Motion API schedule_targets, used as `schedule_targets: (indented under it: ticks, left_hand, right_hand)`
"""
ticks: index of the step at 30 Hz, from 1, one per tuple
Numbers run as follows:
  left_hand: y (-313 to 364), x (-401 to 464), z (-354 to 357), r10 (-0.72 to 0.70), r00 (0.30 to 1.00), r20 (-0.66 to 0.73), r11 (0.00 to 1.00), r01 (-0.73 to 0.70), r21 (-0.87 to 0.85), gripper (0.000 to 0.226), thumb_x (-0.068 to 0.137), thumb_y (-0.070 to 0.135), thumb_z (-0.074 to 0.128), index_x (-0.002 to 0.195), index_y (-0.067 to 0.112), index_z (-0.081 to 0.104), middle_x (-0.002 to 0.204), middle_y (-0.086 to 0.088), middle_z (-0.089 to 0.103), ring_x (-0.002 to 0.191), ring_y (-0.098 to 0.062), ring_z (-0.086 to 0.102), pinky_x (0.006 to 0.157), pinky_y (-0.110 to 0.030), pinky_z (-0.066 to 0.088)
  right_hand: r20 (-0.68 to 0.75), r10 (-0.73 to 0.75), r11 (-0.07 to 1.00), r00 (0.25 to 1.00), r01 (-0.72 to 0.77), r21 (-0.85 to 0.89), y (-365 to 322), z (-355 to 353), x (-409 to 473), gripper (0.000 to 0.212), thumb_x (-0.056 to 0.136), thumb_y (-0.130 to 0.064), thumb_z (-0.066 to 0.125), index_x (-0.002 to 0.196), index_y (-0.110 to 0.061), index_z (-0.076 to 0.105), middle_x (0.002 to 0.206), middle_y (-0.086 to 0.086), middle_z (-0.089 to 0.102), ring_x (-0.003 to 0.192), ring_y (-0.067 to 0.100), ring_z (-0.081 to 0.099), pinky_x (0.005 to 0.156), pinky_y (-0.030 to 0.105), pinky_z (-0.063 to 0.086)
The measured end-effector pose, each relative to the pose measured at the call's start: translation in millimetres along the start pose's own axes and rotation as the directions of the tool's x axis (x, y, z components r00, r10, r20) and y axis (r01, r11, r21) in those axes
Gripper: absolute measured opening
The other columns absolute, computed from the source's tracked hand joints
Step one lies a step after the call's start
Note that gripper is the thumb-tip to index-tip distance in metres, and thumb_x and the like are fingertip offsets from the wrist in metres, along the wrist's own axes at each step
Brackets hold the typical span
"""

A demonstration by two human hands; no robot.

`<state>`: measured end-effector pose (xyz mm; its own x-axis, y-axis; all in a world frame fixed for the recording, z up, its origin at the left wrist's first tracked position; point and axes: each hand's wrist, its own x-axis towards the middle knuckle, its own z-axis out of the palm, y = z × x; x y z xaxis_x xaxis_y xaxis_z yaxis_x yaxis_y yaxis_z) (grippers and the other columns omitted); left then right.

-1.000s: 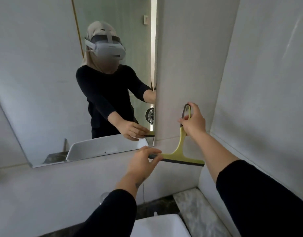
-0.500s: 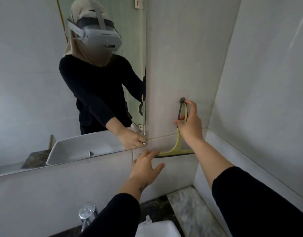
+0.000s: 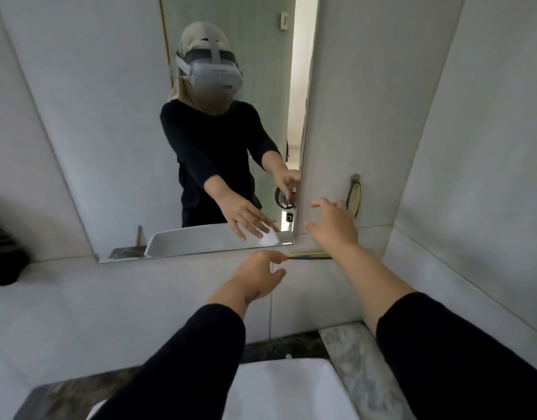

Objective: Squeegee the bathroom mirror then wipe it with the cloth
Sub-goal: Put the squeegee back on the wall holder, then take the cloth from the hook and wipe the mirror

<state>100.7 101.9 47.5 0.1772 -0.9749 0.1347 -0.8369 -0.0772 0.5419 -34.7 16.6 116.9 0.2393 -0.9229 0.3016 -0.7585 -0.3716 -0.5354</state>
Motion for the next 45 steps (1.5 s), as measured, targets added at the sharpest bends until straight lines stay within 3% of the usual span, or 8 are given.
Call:
schedule_targets:
  ticks: [4,11,16,23,31,36,41,45]
  left_hand:
    - [-24,-47,-58,-0.112,0.993,-0.025,0.993,0.112,0.036,0.033,0.092,0.027,0.055,0.125,0.021,0.058,0.126,0.002,0.060,0.117,-0.017,0.054,0.099,-0.027,0.039]
    - [-83,-151,-154,-0.273,0.914,-0.302,0.952,0.301,0.050,0.032,0.092,0.023,0.055,0.123,0.020,0.060,0.129,-0.001,0.057,0.120,-0.018,0.051,0.098,-0.022,0.034]
    - [-134,-206,-204,-0.385,0.747,-0.542,0.888,0.460,0.004,0.038,0.091,0.022,0.055,0.129,0.024,0.054,0.135,-0.003,0.046,0.124,-0.024,0.044,0.103,-0.037,0.039]
    - [-201,-225,-247,-0.492,0.507,-0.708,0.829,0.521,-0.203,0.044,0.093,0.022,0.052,0.137,0.024,0.045,0.140,-0.002,0.040,0.122,-0.021,0.046,0.095,-0.031,0.039]
    - [-266,-190,-274,-0.522,0.438,-0.732,0.831,0.453,-0.322,0.053,0.099,0.015,0.035,0.147,0.036,0.025,0.159,-0.007,0.011,0.146,-0.024,0.012,0.115,-0.040,0.019]
    - [-285,-176,-273,-0.481,0.489,-0.728,0.869,0.379,-0.318,0.053,0.097,0.015,0.034,0.143,0.042,0.031,0.131,0.000,0.047,0.122,-0.022,0.043,0.105,-0.040,0.038]
    - [-269,-176,-280,-0.474,0.464,-0.748,0.877,0.320,-0.358,0.045,0.098,0.025,0.036,0.141,0.039,0.038,0.117,0.005,0.049,0.109,-0.013,0.047,0.089,-0.024,0.035]
    - [-239,-182,-289,-0.398,0.452,-0.798,0.917,0.211,-0.339,0.042,0.095,0.039,0.043,0.137,0.045,0.041,0.113,0.009,0.050,0.112,-0.013,0.049,0.093,-0.029,0.042]
  right_hand:
    - [0.212,-0.096,0.995,0.973,0.100,-0.008,-52,11,-31,0.033,0.087,-0.030,0.062,0.120,-0.030,0.059,0.133,0.006,0.045,0.117,0.030,0.049,0.098,0.044,0.044]
    - [0.331,-0.329,0.944,0.884,0.313,0.100,-162,51,-80,0.032,0.087,-0.030,0.063,0.119,-0.028,0.059,0.130,0.006,0.045,0.110,0.030,0.053,0.092,0.045,0.048]
    - [0.368,-0.535,0.845,0.761,0.478,0.240,-245,90,-110,0.037,0.091,-0.035,0.057,0.128,-0.032,0.053,0.132,0.008,0.046,0.114,0.029,0.051,0.090,0.041,0.049]
    - [0.299,-0.733,0.667,0.611,0.560,0.491,-343,141,-120,0.048,0.096,-0.028,0.051,0.143,-0.032,0.040,0.138,0.010,0.046,0.128,0.026,0.043,0.105,0.034,0.035]
    - [0.042,-0.758,0.584,0.651,0.648,0.489,-414,204,-119,0.049,0.099,-0.033,0.044,0.146,-0.041,0.031,0.117,0.004,0.050,0.107,0.023,0.054,0.089,0.032,0.045]
    - [-0.013,-0.682,0.623,0.731,0.590,0.513,-427,230,-120,0.046,0.099,-0.018,0.046,0.141,-0.035,0.043,0.117,0.004,0.051,0.109,0.024,0.055,0.092,0.031,0.044]
    - [0.002,-0.645,0.551,0.764,0.463,0.695,-434,218,-115,0.041,0.093,-0.006,0.052,0.129,-0.024,0.060,0.120,0.009,0.063,0.112,0.023,0.058,0.096,0.025,0.041]
    - [-0.020,-0.624,0.424,0.781,0.360,0.831,-429,178,-107,0.035,0.090,-0.004,0.059,0.119,-0.021,0.068,0.116,0.002,0.070,0.100,0.013,0.064,0.092,0.017,0.045]
